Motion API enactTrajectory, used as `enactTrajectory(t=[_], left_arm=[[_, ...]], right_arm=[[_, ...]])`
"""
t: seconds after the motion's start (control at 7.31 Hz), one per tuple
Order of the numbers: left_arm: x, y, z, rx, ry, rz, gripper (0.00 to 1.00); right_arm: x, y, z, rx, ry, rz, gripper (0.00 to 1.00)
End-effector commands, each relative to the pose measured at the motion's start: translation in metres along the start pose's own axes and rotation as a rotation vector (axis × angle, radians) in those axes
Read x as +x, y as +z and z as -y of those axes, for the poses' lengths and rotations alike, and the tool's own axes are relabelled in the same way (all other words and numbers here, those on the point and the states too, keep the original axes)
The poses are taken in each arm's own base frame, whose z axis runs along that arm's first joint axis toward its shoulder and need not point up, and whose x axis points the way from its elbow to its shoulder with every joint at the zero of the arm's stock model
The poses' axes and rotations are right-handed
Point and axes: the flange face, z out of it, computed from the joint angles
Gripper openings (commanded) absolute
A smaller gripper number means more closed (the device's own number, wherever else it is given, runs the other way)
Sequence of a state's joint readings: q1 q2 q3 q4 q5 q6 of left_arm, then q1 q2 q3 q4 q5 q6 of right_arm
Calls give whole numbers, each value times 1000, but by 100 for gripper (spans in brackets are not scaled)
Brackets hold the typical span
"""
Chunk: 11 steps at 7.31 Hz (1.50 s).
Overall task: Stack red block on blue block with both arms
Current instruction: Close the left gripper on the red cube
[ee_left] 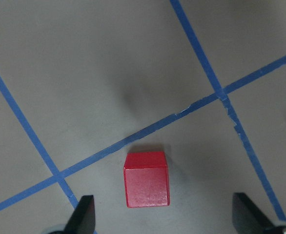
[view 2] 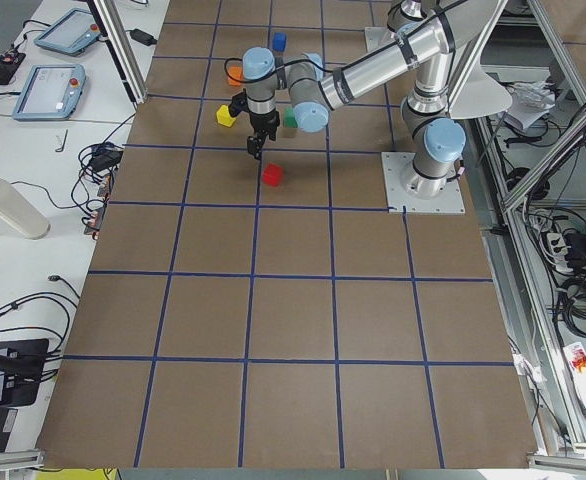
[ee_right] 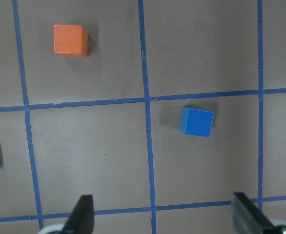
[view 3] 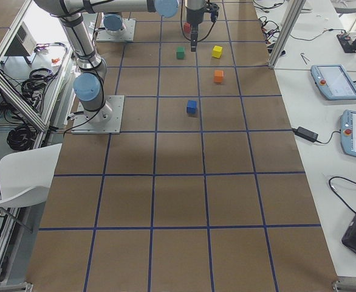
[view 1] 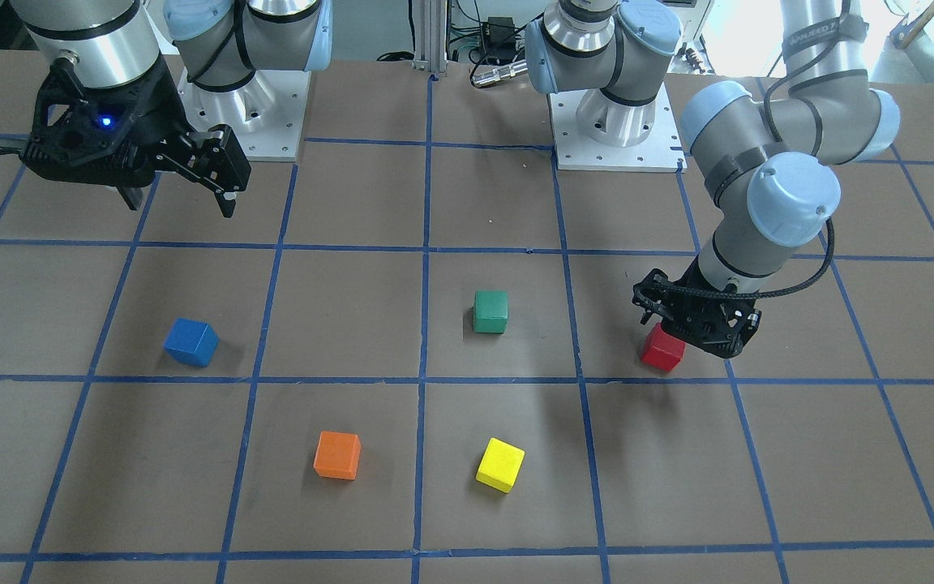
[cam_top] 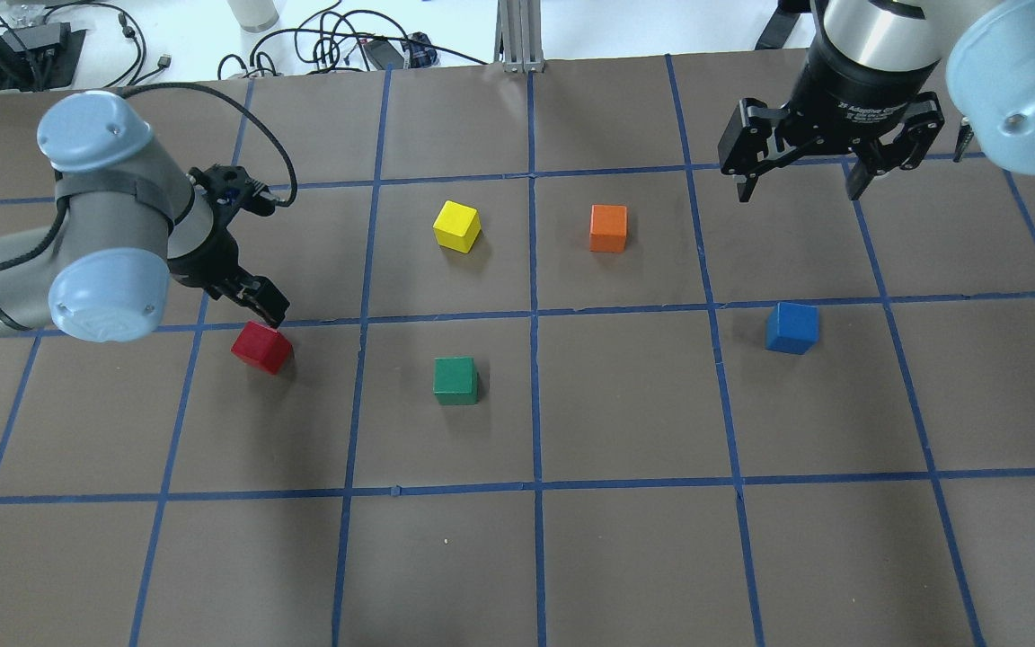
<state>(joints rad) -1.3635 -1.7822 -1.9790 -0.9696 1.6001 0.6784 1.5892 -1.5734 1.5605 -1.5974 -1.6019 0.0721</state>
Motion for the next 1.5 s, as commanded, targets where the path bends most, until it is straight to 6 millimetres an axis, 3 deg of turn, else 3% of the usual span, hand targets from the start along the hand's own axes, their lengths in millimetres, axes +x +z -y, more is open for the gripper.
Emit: enactTrajectory(t=[0.0,0.14,0.27,0.41,0.55,0.82,0.96,1.09,1.23,1.37], left_arm=[[-4,48,-9,-25,-24,-19,100],[-4,57,-8,-13,-24,-9,98],[-5,64,-7,7,-30,9,83],[-10,64,-5,1,-42,27,41],[-9,65,-7,-40,-62,77,14],[-4,55,-3,-28,-107,78,2],[-3,35,4,19,-209,69,1],[6,-3,21,20,-230,30,0],[23,-55,53,-22,-274,0,0],[57,-99,87,-47,-333,-32,0]], right_arm=[[0,0,0,4,0,-1,100],[0,1,1,2,-1,-2,100],[0,1,1,2,-1,-1,100],[0,1,1,2,-1,-2,100],[0,0,0,4,-1,-1,100],[0,0,0,4,0,-2,100],[0,-1,0,5,0,-4,100],[0,-1,0,5,0,-2,100],[0,0,0,4,0,-4,100],[0,0,-1,2,-1,-4,100]])
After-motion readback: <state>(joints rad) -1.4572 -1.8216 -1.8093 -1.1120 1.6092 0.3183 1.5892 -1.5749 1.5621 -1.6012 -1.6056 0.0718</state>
